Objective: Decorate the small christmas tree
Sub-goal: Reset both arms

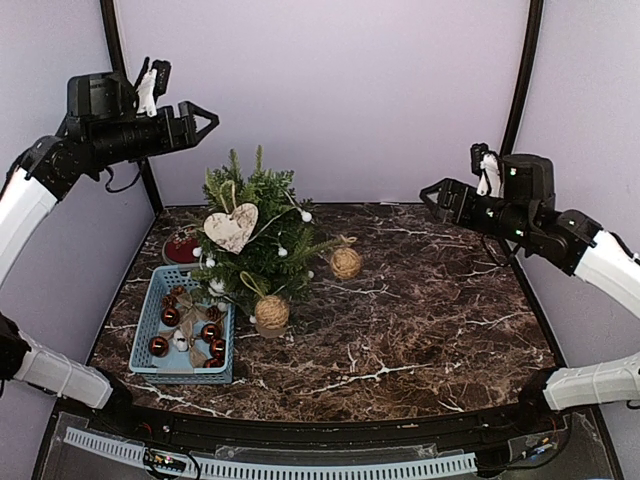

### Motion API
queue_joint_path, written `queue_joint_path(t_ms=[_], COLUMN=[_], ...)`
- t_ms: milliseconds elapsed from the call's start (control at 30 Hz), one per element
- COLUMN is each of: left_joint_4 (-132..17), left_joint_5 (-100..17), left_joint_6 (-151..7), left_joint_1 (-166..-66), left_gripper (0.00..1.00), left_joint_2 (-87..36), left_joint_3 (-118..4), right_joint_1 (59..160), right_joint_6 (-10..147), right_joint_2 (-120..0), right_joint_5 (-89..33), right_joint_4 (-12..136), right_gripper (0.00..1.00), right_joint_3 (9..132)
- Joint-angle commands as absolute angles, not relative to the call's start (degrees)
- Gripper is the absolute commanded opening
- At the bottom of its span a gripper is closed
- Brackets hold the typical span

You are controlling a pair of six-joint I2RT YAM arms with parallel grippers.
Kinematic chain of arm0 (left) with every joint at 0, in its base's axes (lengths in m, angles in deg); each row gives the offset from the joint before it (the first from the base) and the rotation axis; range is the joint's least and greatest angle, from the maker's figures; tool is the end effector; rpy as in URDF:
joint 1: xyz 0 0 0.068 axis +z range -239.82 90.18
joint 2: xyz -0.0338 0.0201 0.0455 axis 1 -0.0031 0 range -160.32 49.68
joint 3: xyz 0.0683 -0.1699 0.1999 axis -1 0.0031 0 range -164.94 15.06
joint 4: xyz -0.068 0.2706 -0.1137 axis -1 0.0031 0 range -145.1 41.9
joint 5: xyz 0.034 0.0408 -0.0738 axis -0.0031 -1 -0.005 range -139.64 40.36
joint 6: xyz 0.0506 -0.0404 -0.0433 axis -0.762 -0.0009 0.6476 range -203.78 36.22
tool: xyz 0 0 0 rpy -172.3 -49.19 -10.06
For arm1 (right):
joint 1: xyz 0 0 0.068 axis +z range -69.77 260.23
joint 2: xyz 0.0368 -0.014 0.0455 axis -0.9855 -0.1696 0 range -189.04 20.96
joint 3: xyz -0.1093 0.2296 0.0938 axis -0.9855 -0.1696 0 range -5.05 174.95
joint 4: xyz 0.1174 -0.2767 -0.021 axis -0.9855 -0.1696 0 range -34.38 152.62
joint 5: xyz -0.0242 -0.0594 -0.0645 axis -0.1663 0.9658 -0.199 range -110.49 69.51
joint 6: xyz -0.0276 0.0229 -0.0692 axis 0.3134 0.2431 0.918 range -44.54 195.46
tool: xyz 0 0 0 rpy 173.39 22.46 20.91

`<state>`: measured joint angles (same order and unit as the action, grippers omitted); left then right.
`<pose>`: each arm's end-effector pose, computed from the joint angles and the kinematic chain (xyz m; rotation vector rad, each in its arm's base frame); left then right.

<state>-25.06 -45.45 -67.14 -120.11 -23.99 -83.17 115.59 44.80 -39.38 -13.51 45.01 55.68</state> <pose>0.2757 -0.1667 0.5258 0.2597 1.6915 -0.6763 0.2583 0.1733 0.3619 0.0077 1.9255 0.6738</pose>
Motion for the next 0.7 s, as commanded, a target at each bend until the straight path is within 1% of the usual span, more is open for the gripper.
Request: queue_joint_path(t_ms=[0,33,67,100,133,167,200,233,333,467,567,667], left_joint_4=[-29.1,-33.2,-35.6,-40.1,-42.3,-46.5,-48.4,-52.4,-59.7,-72.7,-76.6,-83.9], left_joint_5=[-41.3,-40.6,-38.4,-37.5,-36.4,-36.8,-37.4,-39.6,-46.5,-54.4,-57.2,-58.4], left_joint_6=[-67.5,-66.6,-65.7,-63.8,-62.8,-61.1,-60.4,-59.7,-60.4,-64.0,-68.4,-70.3], left_joint_1=[-107.4,-103.1,-100.6,-96.3,-94.2,-91.2,-89.5,-87.3,-86.4,-86.3,-86.4,-86.3], left_gripper=[0.83,0.83,0.84,0.84,0.84,0.84,0.84,0.84,0.85,0.89,0.92,0.94], left_joint_2=[-18.3,-17.3,-15.2,-14.3,-12.4,-11.5,-9.7,-8.7,-3.6,3.7,7.9,8.7], left_joint_3=[-69.4,-62.8,-59.7,-53.3,-47.2,-44.5,-38.9,-36.4,-24.2,-11.4,-5.8,-0.1], right_joint_1=[107.3,105.0,102.9,100.5,98.4,96.1,93.9,91.8,86.1,83.4,83.3,83.3], right_joint_6=[47.6,47.9,48.4,48.9,49.3,49.8,50.2,50.5,51.1,53.8,56.5,59.6], right_joint_2=[-36.5,-35.6,-34.7,-33.6,-32.5,-31.5,-30.4,-29.6,-27.1,-23.8,-22.1,-21.0], right_joint_5=[-15.7,-16.4,-17.3,-18.4,-18.9,-19.5,-20.0,-20.9,-23.5,-20.8,-15.6,-12.8], right_joint_4=[46.0,46.8,47.6,48.5,49.4,50.5,51.7,53.3,60.1,70.9,76.3,83.0], right_gripper=[0.97,0.97,0.97,0.98,0.98,0.99,0.99,0.98,0.98,0.99,0.99,0.98], right_joint_3=[51.0,49.3,47.6,45.9,44.1,42.4,40.4,38.3,31.5,22.6,18.7,14.6])
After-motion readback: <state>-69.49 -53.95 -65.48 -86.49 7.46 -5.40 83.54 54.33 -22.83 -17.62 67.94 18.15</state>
